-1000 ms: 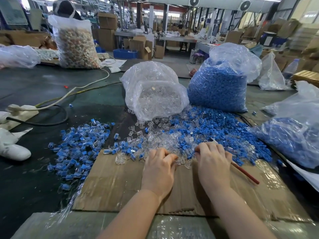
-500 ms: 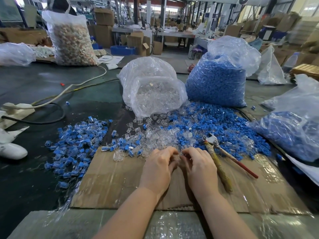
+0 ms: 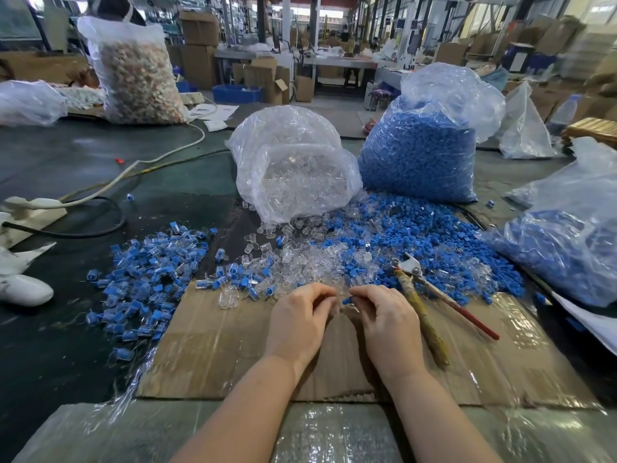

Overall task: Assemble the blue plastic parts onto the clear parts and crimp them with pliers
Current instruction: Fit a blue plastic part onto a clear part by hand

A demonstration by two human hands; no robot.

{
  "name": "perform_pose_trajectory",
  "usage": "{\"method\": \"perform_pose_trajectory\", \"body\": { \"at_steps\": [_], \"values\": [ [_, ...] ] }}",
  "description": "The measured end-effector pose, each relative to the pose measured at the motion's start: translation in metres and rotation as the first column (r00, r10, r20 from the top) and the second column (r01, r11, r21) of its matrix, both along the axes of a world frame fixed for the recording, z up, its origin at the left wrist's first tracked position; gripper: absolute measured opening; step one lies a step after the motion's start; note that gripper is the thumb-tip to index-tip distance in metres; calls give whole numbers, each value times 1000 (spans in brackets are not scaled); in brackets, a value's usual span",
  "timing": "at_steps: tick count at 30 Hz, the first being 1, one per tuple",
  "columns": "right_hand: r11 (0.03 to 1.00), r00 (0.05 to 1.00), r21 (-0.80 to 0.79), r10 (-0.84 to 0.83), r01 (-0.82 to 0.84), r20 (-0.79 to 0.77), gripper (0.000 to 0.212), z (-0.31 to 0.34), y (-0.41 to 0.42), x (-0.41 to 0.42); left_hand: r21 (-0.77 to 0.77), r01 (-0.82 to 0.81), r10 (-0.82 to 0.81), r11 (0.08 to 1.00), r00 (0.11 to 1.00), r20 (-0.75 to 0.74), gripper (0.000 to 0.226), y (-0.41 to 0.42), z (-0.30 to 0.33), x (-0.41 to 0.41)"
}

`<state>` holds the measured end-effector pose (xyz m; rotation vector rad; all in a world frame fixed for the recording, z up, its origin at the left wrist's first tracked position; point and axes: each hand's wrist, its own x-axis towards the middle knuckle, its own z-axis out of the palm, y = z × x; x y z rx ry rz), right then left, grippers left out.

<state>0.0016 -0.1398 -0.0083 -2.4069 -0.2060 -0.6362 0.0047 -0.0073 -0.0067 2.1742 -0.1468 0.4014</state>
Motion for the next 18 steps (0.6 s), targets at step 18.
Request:
{"method": "perform_pose_trajectory", "body": {
  "at_steps": [18],
  "values": [
    [999, 999, -9, 39, -39, -2, 12, 1, 3, -2, -349, 25, -78, 937, 987, -140, 27, 2, -2, 2]
  ]
}}
